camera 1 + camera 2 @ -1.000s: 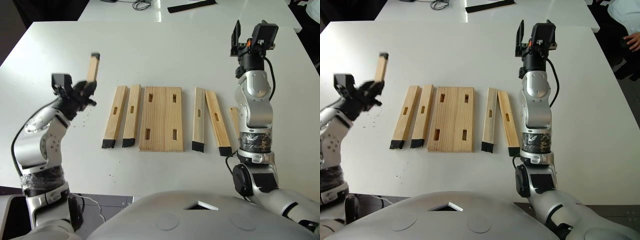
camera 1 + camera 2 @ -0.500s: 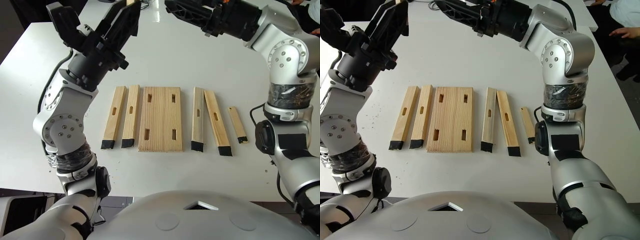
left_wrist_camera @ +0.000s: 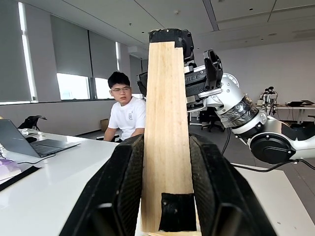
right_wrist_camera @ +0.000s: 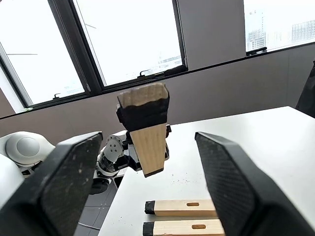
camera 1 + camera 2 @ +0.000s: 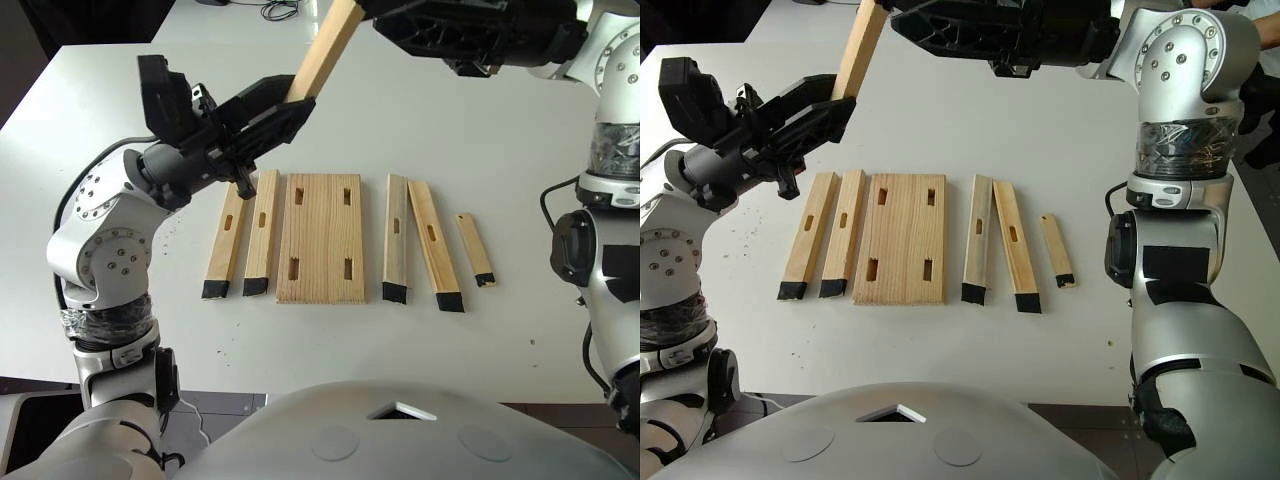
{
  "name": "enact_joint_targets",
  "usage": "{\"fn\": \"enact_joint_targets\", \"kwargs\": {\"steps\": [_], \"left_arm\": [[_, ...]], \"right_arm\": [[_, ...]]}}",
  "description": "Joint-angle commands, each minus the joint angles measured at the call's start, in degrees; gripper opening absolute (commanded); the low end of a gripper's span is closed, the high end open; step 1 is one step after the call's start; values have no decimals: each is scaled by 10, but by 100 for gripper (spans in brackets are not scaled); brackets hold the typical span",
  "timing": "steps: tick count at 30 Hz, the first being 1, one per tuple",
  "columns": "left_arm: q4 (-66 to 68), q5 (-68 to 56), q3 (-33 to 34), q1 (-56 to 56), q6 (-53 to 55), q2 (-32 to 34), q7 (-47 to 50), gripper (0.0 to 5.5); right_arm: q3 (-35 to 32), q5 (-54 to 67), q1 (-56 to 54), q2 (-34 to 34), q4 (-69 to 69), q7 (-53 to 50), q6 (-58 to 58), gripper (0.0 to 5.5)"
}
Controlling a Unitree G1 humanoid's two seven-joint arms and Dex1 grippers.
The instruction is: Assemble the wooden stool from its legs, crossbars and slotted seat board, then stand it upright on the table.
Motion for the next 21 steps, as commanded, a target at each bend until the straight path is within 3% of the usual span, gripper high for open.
{"fn": "enact_joint_targets", "kwargs": {"steps": [1, 7, 21], "left_arm": [[-1, 3, -22, -3, -1, 9, -14, 131], [-2, -5, -27, -3, 0, 7, -12, 131], [-5, -6, -40, 0, 3, 22, -19, 131]], "right_arm": [[13, -10, 9, -4, -25, 8, -21, 348], [23, -12, 38, 4, -57, 6, -44, 348], [10, 19, 71, 10, -96, -23, -30, 134]]}}
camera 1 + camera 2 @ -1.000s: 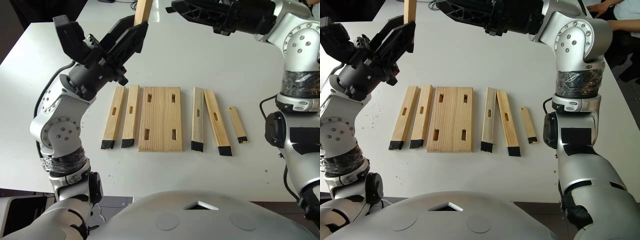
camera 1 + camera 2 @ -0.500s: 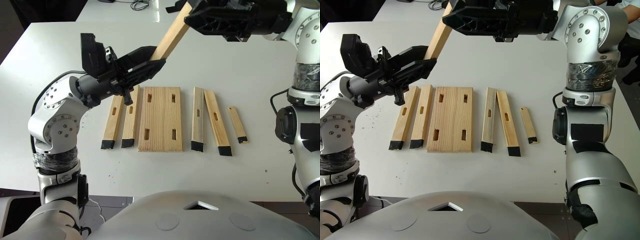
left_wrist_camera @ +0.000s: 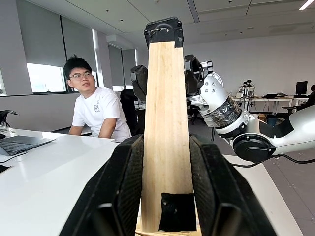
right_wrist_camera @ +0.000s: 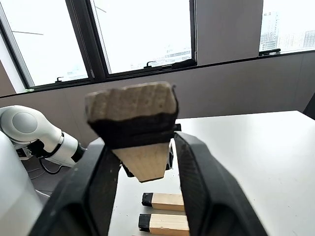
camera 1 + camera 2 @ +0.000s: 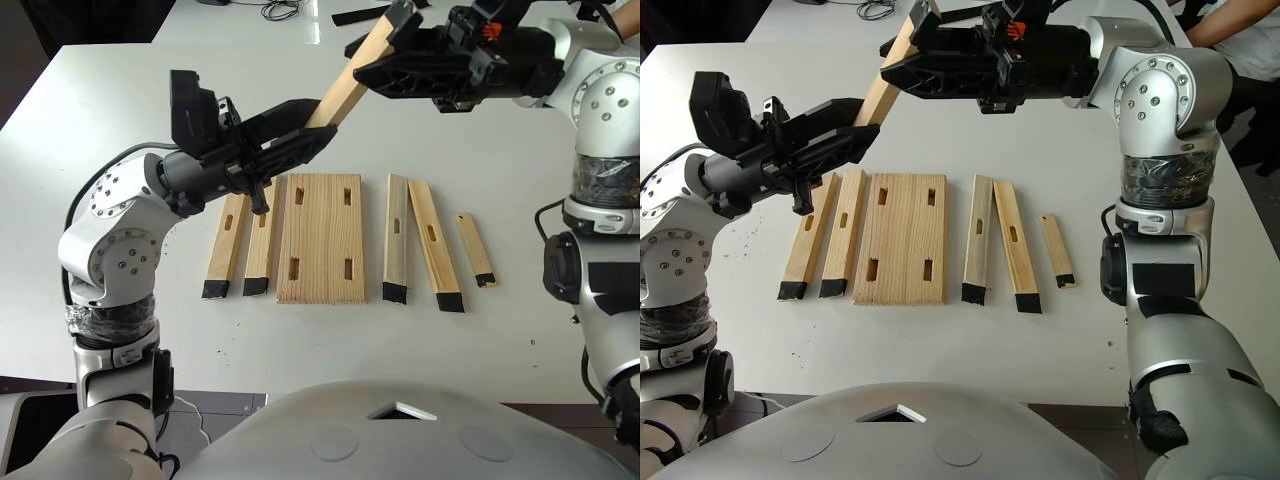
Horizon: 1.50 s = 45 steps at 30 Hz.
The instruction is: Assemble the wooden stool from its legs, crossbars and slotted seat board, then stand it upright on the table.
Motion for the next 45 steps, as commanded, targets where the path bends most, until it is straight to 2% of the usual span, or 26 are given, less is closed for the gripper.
{"fn": "enact_joint_targets", "kwargs": {"steps": [1, 8, 15, 16, 24, 28, 31, 33, 37, 40, 43, 45], "left_arm": [[-5, 0, -5, 2, 5, 13, -6, 131], [2, -4, -9, 3, 8, 17, -9, 131], [25, 10, -12, -11, 12, 11, 28, 131], [24, 5, -13, -10, 17, 12, 27, 160], [34, 17, -9, 2, 19, 13, 42, 285], [30, 10, 40, 42, 10, 7, 77, 289], [-6, 6, 67, 102, -8, -45, 159, 289], [-28, 21, 69, 129, -39, -118, 250, 289], [-33, 124, 15, 113, -103, -280, 459, 289], [24, 210, -25, 55, -135, -381, 589, 289], [84, 291, -57, 18, -173, -425, 649, 289], [116, 345, -87, 5, -183, -420, 693, 289]], "right_arm": [[-9, 16, 3, -2, -9, -6, 15, 131], [-16, 23, 4, -2, -10, -3, 17, 131], [-12, 2, 17, -5, -6, -11, -14, 131], [-12, -3, 18, -5, -2, -13, -20, 131], [-11, -31, 32, -9, 10, -33, -61, 131], [8, -127, 50, -60, 60, -12, -177, 131], [22, -183, 84, -107, 88, 28, -251, 131], [31, -202, 115, -130, 84, 54, -275, 131], [52, -226, 149, -171, 75, 120, -314, 131], [70, -256, 127, -178, 109, 150, -355, 131], [86, -279, 116, -177, 126, 171, -393, 131], [95, -289, 129, -182, 121, 190, -423, 131]]}}
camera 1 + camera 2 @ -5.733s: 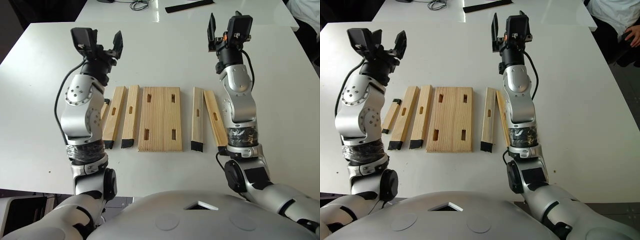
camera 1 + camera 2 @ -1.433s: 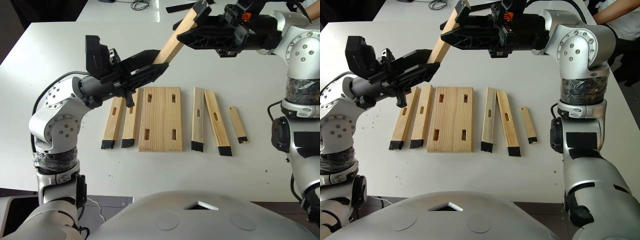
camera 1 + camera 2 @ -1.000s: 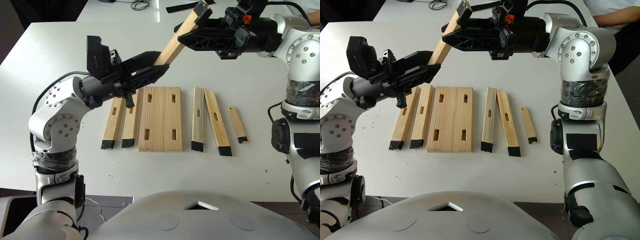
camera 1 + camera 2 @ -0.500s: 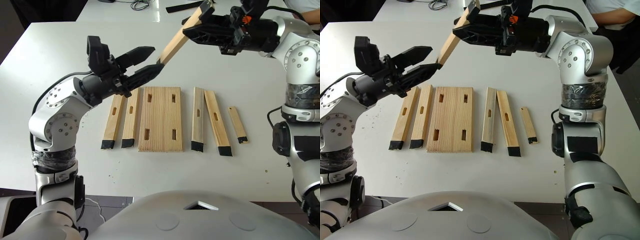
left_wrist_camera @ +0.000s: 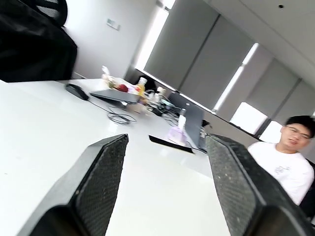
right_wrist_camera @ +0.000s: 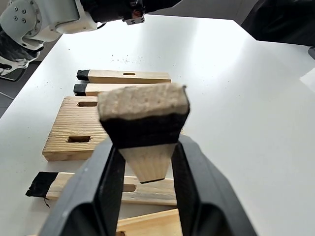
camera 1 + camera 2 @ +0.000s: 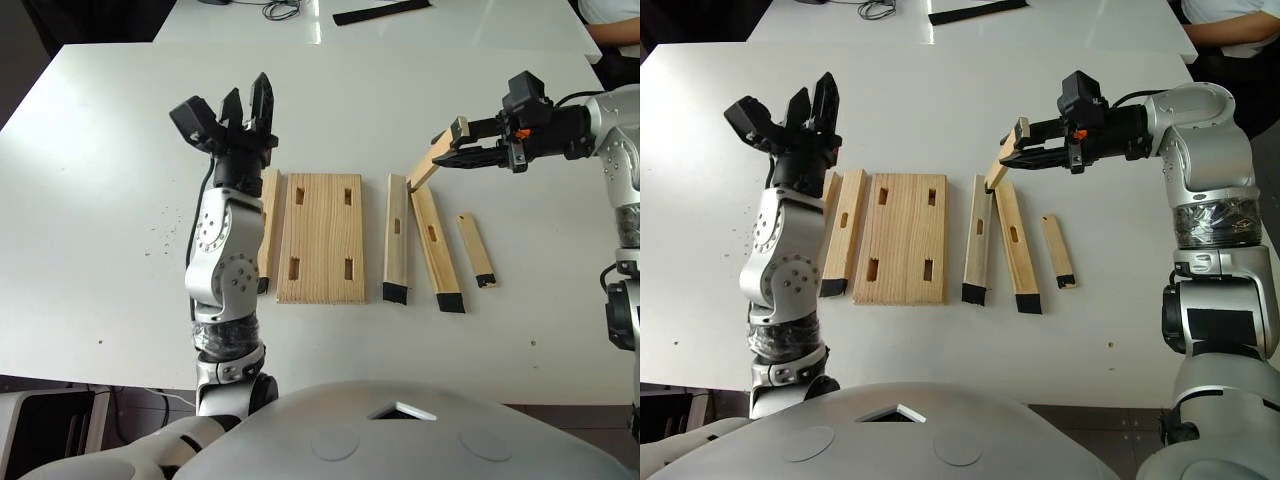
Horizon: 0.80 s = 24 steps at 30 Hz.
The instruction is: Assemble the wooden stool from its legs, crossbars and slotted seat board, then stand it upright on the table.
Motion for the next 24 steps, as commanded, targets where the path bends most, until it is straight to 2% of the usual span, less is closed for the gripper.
{"fn": "enact_joint_targets", "kwargs": {"steps": [1, 7, 17, 24], "left_arm": [[55, 103, -55, -27, -40, -75, 78, 289], [46, 73, -36, 7, -10, -92, 155, 289], [39, 52, -55, 7, 11, -63, 158, 289], [41, 50, -59, 3, 16, -57, 157, 289]], "right_arm": [[22, -26, 0, -19, -8, 37, -64, 131], [20, -26, 65, -28, -45, 36, -84, 131], [38, -32, 87, -81, -10, 42, -117, 131], [34, -30, 99, -69, -15, 37, -103, 131]]}}
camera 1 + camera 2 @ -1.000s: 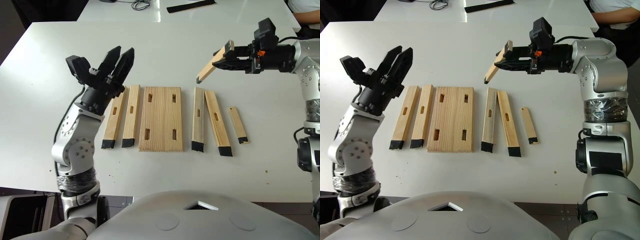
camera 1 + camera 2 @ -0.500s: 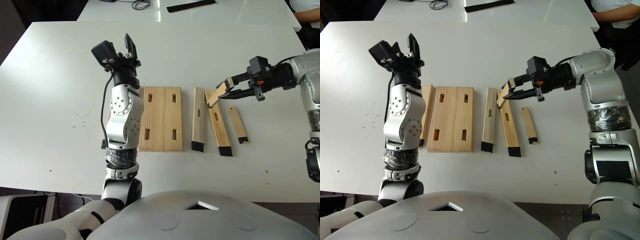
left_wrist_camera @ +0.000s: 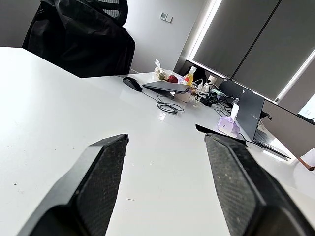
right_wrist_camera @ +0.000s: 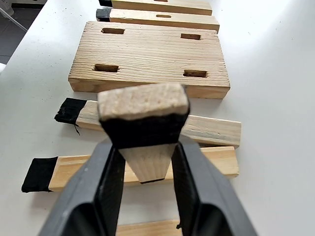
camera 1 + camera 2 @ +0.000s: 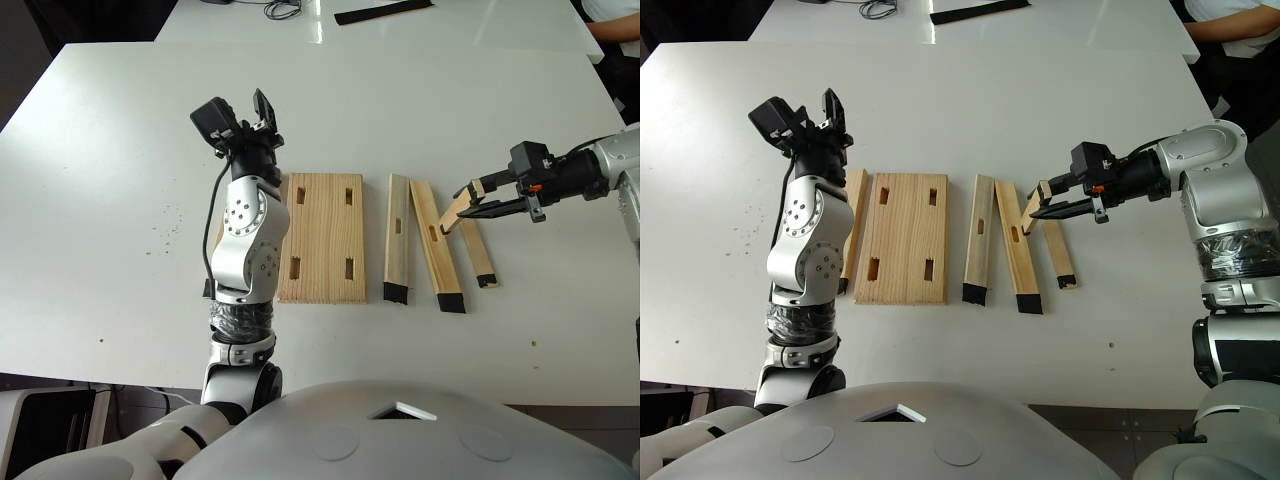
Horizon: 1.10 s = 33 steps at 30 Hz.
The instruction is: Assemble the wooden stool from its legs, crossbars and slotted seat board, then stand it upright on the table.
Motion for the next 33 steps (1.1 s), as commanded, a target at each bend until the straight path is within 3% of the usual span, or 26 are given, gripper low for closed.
{"fn": "enact_joint_targets", "kwargs": {"steps": [1, 33], "left_arm": [[1, -3, -4, 13, 7, -56, 2, 289], [0, 1, -22, 14, 13, -58, 2, 289]], "right_arm": [[-3, 1, 7, 8, -12, -3, 11, 131], [8, -31, 66, 24, -47, -33, 9, 131]]}}
